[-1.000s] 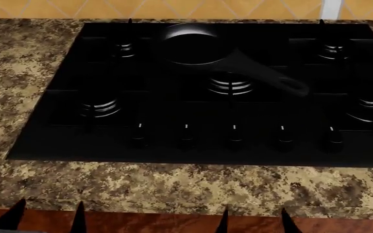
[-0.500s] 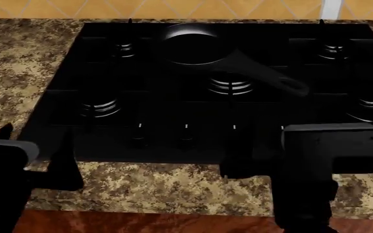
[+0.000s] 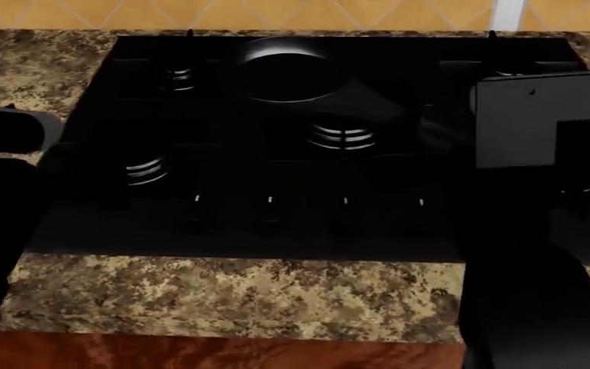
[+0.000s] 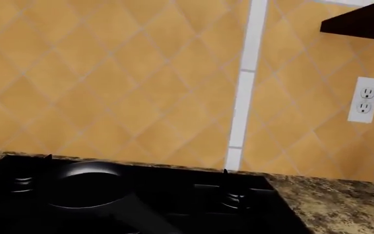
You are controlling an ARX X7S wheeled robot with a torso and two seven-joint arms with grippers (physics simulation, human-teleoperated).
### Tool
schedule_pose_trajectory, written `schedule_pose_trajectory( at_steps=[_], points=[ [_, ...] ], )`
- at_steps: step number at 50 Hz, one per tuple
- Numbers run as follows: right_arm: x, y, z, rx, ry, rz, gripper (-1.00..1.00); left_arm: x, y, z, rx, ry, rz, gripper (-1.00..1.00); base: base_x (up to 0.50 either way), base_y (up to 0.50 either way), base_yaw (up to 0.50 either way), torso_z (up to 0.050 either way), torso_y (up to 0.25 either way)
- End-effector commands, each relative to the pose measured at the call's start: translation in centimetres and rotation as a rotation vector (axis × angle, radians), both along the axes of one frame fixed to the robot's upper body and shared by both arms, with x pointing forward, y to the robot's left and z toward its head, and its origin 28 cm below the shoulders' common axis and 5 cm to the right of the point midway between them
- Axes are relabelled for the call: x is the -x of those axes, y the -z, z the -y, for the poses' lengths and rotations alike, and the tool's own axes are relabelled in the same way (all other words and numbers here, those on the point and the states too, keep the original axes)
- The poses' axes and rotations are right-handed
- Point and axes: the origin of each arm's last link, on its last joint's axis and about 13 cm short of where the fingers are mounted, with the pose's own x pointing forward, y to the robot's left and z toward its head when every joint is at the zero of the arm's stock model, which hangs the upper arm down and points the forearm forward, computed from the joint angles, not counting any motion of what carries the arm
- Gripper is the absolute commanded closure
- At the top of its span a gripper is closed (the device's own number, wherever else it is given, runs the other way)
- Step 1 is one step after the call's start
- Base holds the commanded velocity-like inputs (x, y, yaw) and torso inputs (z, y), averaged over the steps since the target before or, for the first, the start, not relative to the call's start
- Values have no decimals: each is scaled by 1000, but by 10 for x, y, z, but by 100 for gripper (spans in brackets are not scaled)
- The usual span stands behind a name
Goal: Pick the dumpling from the plate and place it in the pan.
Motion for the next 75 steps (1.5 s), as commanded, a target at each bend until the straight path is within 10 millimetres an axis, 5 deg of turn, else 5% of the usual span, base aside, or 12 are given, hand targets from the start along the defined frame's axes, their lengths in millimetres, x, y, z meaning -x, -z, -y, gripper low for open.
schedule_pose_trajectory(
  at_steps=[1,75],
  points=[
    [-2,-4,2,-5,-3,-1,-100,-2,-8,2,1,4,6,-100,0,-500,0,0,0],
    [2,1,0,2,-36,-33,-100,2,-4,0,24,17,7,-100,0,-464,0,0,0]
  ],
)
